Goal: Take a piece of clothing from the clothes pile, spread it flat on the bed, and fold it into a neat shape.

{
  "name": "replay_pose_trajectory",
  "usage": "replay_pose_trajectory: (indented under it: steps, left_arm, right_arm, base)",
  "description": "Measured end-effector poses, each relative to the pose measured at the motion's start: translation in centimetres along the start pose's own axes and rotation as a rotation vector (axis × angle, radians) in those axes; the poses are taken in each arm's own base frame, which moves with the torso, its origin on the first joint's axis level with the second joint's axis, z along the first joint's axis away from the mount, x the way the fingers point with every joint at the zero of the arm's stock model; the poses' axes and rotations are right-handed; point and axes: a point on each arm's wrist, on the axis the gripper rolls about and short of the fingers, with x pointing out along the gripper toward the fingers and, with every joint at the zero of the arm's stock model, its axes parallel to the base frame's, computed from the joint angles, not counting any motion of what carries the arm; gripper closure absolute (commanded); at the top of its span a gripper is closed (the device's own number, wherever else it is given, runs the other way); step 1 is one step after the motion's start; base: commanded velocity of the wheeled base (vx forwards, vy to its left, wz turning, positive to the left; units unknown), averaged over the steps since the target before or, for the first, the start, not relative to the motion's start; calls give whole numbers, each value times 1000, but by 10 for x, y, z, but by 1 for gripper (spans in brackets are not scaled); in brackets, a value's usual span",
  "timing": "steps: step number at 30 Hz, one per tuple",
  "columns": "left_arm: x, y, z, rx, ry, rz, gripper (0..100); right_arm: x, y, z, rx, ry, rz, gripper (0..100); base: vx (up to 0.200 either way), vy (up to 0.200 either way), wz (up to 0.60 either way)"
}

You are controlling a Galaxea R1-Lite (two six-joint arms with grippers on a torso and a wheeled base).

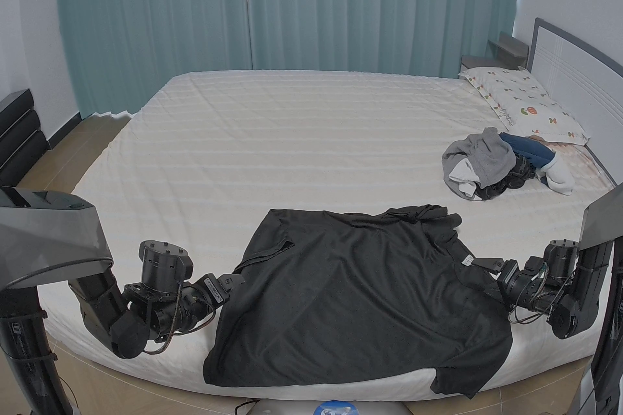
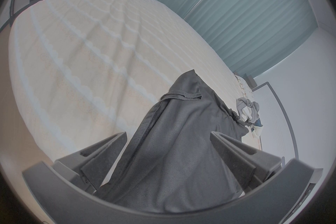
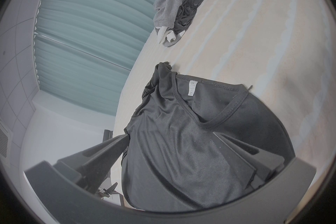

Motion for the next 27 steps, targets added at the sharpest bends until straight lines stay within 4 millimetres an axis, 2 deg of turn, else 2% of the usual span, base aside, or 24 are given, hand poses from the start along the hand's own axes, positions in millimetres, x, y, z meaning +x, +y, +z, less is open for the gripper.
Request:
replay_pose_trajectory:
  steps: [12,20,27]
  left_arm:
    - [-1,-3,-9,-4,27,-4,0]
    - [0,-5,-10,-1,24,-9,0]
    - [5,-12,1,-19,-22,-28,0]
  right_arm:
    - [1,-1,-2,1,6,-4,0]
    - [3,-2,-5,0,5,-22,0]
    - [8,-1,-11,-8,5,-40,0]
  base:
    - [0,-200,0]
    - [0,0,0]
    - [0,0,0]
